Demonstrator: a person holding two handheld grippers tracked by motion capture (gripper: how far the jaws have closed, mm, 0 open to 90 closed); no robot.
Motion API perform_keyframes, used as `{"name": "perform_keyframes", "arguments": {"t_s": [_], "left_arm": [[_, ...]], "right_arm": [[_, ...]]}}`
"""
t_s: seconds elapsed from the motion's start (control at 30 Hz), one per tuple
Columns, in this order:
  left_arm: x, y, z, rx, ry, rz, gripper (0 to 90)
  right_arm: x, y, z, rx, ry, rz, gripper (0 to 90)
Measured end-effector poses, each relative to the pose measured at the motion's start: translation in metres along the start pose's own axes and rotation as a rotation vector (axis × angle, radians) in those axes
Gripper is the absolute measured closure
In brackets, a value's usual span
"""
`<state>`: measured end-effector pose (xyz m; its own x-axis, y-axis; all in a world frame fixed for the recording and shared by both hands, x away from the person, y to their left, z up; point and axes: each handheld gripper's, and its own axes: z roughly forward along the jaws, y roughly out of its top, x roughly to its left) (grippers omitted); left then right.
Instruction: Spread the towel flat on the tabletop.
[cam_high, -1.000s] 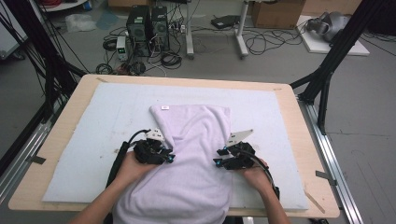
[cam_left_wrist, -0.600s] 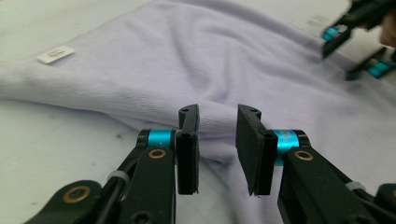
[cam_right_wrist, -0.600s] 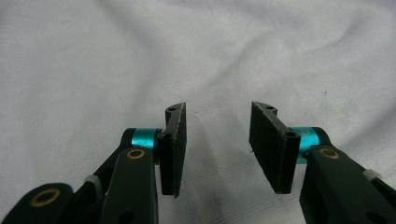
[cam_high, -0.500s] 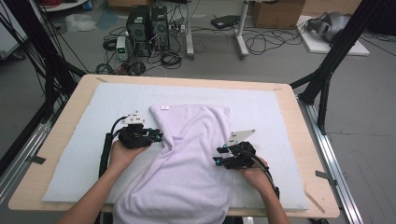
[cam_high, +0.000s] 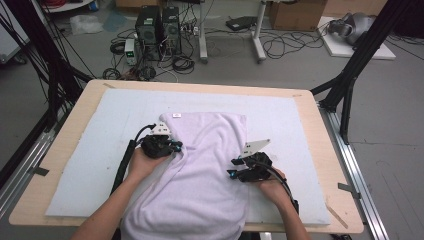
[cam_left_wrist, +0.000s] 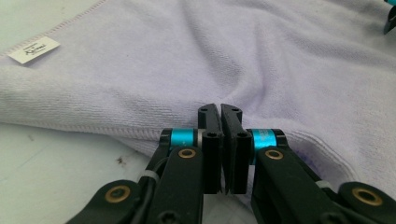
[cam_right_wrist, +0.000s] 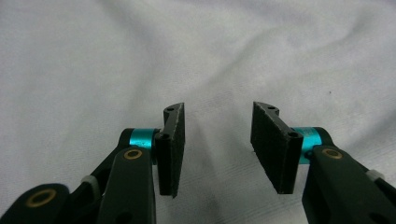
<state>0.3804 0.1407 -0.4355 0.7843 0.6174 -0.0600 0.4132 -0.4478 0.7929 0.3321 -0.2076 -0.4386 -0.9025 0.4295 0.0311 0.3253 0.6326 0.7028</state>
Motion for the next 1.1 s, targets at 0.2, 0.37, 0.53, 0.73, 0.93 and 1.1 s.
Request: {"name": "perform_keyframes", "arguments": {"t_s": [0.2, 0.37, 0.53, 0.73, 0.93, 1.1], "left_arm": [[0.018, -0.003, -0.026, -0.035, 0.036, -0.042, 87.8], [0.043, -0.005, -0.060, -0.042, 0.130, -0.058, 87.7], [0.057, -0.016, -0.086, -0.087, 0.126, -0.130, 75.7], [0.036, -0.033, -0.086, -0.044, 0.004, -0.059, 75.4], [0.008, -0.045, -0.080, -0.037, -0.133, 0.009, 76.6], [-0.003, -0.050, -0.065, 0.051, -0.151, 0.041, 70.2]], "right_arm": [[0.000, -0.001, 0.002, 0.013, -0.001, 0.006, 54.7], [-0.002, -0.001, 0.002, 0.007, 0.004, 0.011, 54.7], [-0.002, -0.001, 0.002, 0.008, 0.004, 0.018, 54.7], [-0.002, -0.001, 0.002, 0.007, 0.006, 0.015, 54.7], [-0.002, -0.001, 0.002, 0.007, 0.006, 0.015, 54.5], [-0.001, -0.001, 0.002, 0.007, 0.005, 0.016, 54.2]]}}
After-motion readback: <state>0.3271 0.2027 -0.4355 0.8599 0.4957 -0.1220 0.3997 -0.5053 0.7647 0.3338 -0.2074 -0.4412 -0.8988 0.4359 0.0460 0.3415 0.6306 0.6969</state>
